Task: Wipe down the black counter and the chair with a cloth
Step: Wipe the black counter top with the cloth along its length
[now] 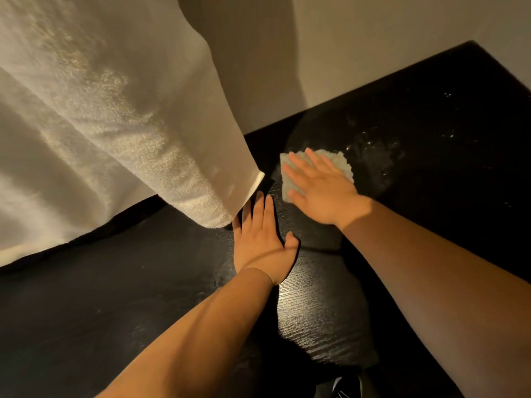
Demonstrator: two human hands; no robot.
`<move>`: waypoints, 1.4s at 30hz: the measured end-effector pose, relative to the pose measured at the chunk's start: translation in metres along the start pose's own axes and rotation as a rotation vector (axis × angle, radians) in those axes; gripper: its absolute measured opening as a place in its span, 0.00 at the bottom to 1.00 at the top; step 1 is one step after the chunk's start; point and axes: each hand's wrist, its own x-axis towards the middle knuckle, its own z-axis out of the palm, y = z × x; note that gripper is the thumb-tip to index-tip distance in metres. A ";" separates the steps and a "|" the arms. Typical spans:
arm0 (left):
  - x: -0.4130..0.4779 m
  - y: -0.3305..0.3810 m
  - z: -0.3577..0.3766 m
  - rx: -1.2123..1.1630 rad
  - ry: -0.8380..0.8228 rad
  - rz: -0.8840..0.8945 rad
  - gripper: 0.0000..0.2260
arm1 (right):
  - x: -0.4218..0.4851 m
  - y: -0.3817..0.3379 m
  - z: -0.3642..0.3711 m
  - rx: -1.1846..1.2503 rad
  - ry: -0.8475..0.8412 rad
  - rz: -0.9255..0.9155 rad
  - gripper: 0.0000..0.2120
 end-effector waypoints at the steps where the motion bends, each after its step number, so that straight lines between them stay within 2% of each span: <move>1: 0.000 0.000 0.000 -0.002 0.001 0.001 0.41 | 0.007 -0.003 -0.002 0.007 0.009 0.044 0.31; 3: 0.001 0.000 0.000 -0.006 -0.001 0.004 0.41 | 0.006 -0.012 -0.001 0.018 0.012 0.086 0.31; 8: 0.000 -0.003 0.000 0.017 0.000 0.034 0.41 | -0.045 -0.010 0.015 0.025 -0.033 -0.131 0.34; 10: 0.000 -0.003 0.001 0.014 0.007 0.038 0.41 | -0.050 -0.005 0.015 0.014 -0.066 -0.157 0.36; 18: 0.002 -0.002 0.001 0.007 0.013 0.025 0.41 | 0.038 -0.011 -0.015 0.000 -0.024 -0.026 0.30; 22: 0.001 -0.003 0.000 0.003 0.007 0.024 0.41 | 0.000 -0.021 -0.001 0.018 -0.003 -0.015 0.31; 26: 0.001 -0.002 0.000 -0.005 0.015 0.031 0.41 | -0.033 -0.020 0.009 0.003 -0.095 -0.061 0.38; 29: 0.002 -0.002 0.000 0.000 0.003 0.026 0.41 | -0.010 -0.014 0.003 -0.002 -0.057 -0.056 0.35; 34: 0.002 -0.002 0.000 -0.006 0.010 0.028 0.41 | 0.045 -0.003 -0.016 -0.011 0.002 0.058 0.31; 37: 0.002 -0.003 0.001 0.002 0.001 0.027 0.42 | 0.023 -0.012 -0.008 0.011 0.022 0.081 0.31; 40: 0.002 -0.004 0.000 -0.007 0.013 0.031 0.42 | -0.025 -0.017 0.013 -0.041 0.069 0.015 0.33; 42: 0.003 -0.005 0.002 -0.007 0.026 0.035 0.41 | -0.027 -0.008 0.013 -0.046 0.040 -0.022 0.34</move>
